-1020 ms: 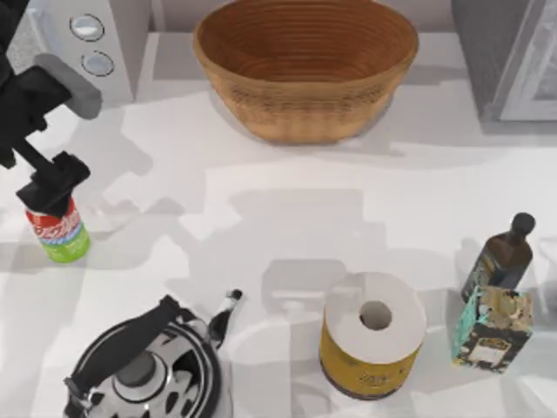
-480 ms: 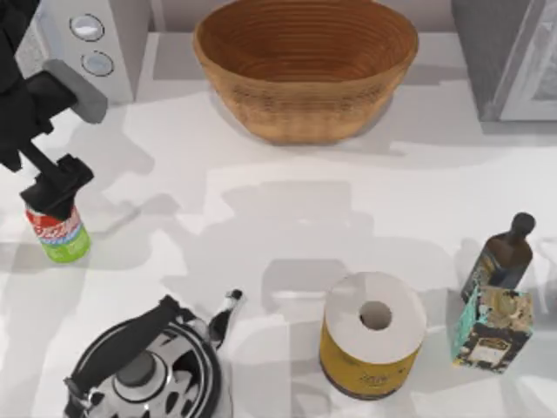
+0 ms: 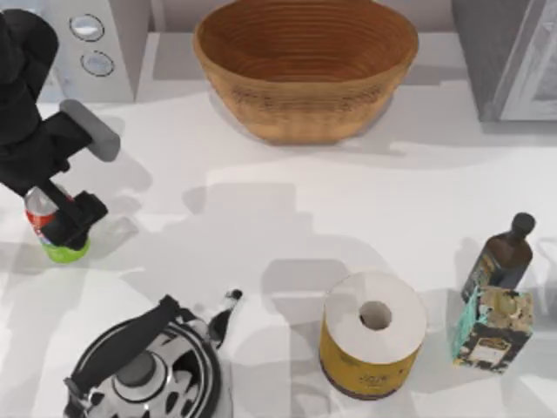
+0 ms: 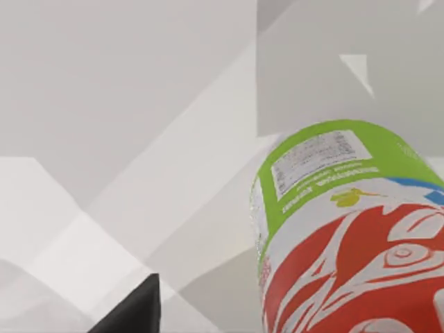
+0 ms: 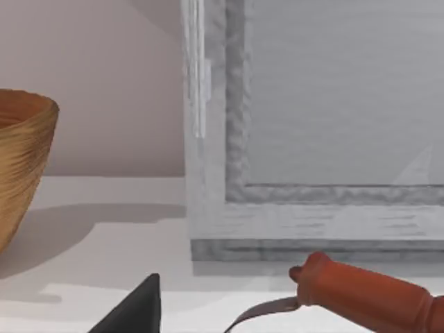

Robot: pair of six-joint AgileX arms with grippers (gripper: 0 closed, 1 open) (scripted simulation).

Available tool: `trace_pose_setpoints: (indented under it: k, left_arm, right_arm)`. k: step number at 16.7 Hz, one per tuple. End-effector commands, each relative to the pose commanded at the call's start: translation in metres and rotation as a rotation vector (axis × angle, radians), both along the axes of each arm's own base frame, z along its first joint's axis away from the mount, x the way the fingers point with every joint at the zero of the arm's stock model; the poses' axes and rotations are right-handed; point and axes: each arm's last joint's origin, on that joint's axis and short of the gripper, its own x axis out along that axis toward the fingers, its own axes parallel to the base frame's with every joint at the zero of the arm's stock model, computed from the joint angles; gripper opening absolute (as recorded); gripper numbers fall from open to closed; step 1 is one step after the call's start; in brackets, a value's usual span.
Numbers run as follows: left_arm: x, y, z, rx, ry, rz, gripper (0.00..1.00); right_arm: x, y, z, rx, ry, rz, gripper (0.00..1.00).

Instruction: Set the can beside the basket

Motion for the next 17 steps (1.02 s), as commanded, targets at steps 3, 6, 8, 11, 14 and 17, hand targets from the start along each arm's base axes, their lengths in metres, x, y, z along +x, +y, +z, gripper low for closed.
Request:
trace_pose_setpoints:
  k: [3, 6, 8, 11, 14, 17]
  left_arm:
    - [0.0, 0.0, 0.0, 0.0, 0.0, 0.0, 0.92]
    - [0.0, 0.0, 0.0, 0.0, 0.0, 0.0, 0.7]
    - [0.0, 0.0, 0.0, 0.0, 0.0, 0.0, 0.55]
    - [0.0, 0.0, 0.0, 0.0, 0.0, 0.0, 0.32]
    - [0.0, 0.0, 0.0, 0.0, 0.0, 0.0, 0.1]
    - [0.0, 0.0, 0.0, 0.0, 0.0, 0.0, 0.0]
  right_arm:
    - [0.0, 0.0, 0.0, 0.0, 0.0, 0.0, 1.0]
    - [0.0, 0.0, 0.0, 0.0, 0.0, 0.0, 1.0]
    - [0.0, 0.0, 0.0, 0.0, 0.0, 0.0, 1.0]
    - [0.0, 0.0, 0.0, 0.0, 0.0, 0.0, 1.0]
    - [0.0, 0.0, 0.0, 0.0, 0.0, 0.0, 1.0]
    - [0.0, 0.0, 0.0, 0.0, 0.0, 0.0, 1.0]
